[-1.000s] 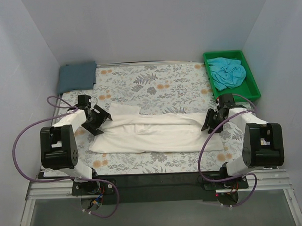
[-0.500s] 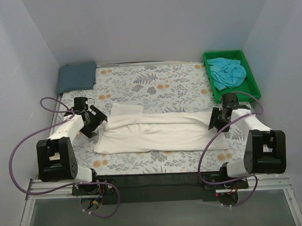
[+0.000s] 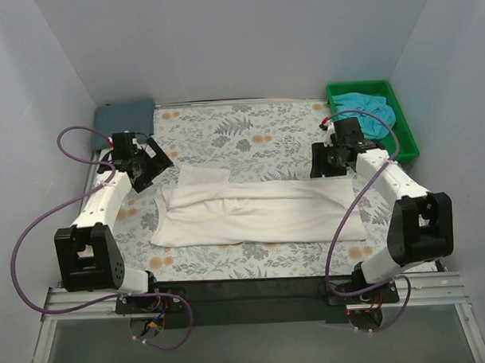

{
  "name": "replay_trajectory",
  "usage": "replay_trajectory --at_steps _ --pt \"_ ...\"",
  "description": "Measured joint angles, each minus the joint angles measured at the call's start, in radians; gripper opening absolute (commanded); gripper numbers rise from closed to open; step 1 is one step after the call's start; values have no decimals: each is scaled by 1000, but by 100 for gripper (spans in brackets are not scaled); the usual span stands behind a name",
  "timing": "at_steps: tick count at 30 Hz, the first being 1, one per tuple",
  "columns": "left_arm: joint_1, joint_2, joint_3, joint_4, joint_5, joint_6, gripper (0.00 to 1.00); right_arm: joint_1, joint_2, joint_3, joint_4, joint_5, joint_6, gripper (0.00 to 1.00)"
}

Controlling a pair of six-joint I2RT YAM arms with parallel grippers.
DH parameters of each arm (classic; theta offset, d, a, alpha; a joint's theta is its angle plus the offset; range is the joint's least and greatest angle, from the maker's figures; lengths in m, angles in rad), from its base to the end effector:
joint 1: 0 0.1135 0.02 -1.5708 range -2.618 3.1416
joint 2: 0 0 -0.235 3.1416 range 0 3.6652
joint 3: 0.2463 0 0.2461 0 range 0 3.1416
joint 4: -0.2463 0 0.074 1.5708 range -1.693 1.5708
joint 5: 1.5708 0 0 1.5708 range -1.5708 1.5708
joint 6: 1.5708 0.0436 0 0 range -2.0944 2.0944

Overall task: Fold and stack the t-shirts
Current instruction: Fold the tshirt

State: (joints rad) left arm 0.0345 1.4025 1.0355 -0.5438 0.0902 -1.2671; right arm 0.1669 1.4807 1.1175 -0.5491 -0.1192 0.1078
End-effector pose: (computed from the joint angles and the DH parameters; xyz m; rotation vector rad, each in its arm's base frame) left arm 0.2969 0.0063 0.2228 -1.5356 2.0826 -0.6075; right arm 0.3098 0.0574 0.2261 -0.1244 2.4900 0.2639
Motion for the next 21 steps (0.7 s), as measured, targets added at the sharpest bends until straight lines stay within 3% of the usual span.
replay_trajectory --at_steps 5,8,21 --pt "-13 111 54 32 35 42 90 41 123 1 6 -51 -31 49" --pt "-38 207 124 63 35 57 74 63 161 1 5 -70 -39 48" --pt "-184 585 351 146 -137 158 51 116 94 -56 18 -132 -41 49"
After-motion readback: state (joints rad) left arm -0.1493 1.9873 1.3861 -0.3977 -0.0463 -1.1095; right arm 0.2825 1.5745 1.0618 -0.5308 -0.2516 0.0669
